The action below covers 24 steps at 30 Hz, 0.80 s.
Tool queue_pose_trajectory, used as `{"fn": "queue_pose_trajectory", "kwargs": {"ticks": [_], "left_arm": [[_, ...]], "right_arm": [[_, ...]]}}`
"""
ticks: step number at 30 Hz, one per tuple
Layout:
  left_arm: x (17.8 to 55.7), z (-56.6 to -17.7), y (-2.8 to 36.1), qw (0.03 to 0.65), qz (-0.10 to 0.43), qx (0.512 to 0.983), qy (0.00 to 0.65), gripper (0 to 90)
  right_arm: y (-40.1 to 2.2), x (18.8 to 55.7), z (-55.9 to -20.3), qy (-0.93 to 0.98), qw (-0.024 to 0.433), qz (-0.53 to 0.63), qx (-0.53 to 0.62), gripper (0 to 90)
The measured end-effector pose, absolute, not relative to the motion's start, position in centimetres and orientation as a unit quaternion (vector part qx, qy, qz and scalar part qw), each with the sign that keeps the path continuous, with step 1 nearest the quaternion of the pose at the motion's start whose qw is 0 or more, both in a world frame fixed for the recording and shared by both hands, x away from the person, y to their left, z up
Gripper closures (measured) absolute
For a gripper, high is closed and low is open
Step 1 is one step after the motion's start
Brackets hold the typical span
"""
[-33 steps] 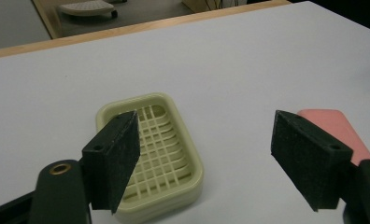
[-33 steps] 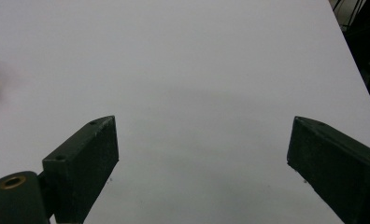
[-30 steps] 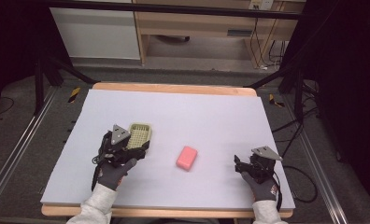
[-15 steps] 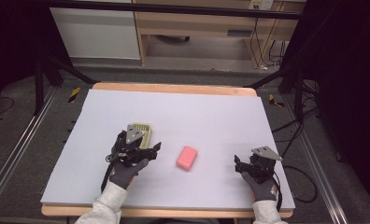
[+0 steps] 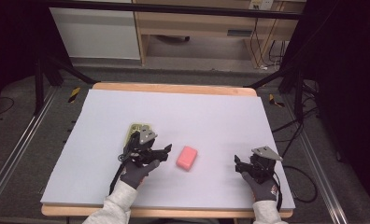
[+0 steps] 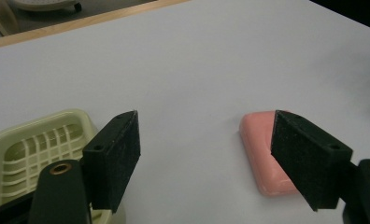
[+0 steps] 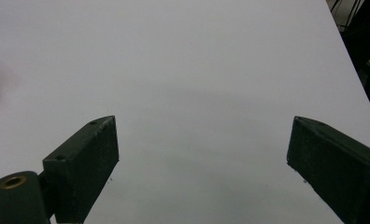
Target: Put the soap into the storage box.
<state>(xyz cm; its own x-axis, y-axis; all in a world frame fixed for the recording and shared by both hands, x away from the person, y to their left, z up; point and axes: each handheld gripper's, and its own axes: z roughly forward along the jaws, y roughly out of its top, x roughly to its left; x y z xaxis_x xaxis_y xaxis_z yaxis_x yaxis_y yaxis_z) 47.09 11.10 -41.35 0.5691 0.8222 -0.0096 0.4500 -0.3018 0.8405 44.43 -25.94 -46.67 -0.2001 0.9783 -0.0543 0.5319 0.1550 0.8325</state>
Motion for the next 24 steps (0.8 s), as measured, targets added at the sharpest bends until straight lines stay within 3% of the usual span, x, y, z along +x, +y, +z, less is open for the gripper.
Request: {"fn": "queue_pose_trajectory", "kwargs": {"ticks": [24], "left_arm": [[47.5,-42.7,7.4,0.412,0.203,0.800,0.386,23.3]], "right_arm": [[-25.9,44.4,-46.7,0.691,0.313,0.353,0.548,9.5]]}}
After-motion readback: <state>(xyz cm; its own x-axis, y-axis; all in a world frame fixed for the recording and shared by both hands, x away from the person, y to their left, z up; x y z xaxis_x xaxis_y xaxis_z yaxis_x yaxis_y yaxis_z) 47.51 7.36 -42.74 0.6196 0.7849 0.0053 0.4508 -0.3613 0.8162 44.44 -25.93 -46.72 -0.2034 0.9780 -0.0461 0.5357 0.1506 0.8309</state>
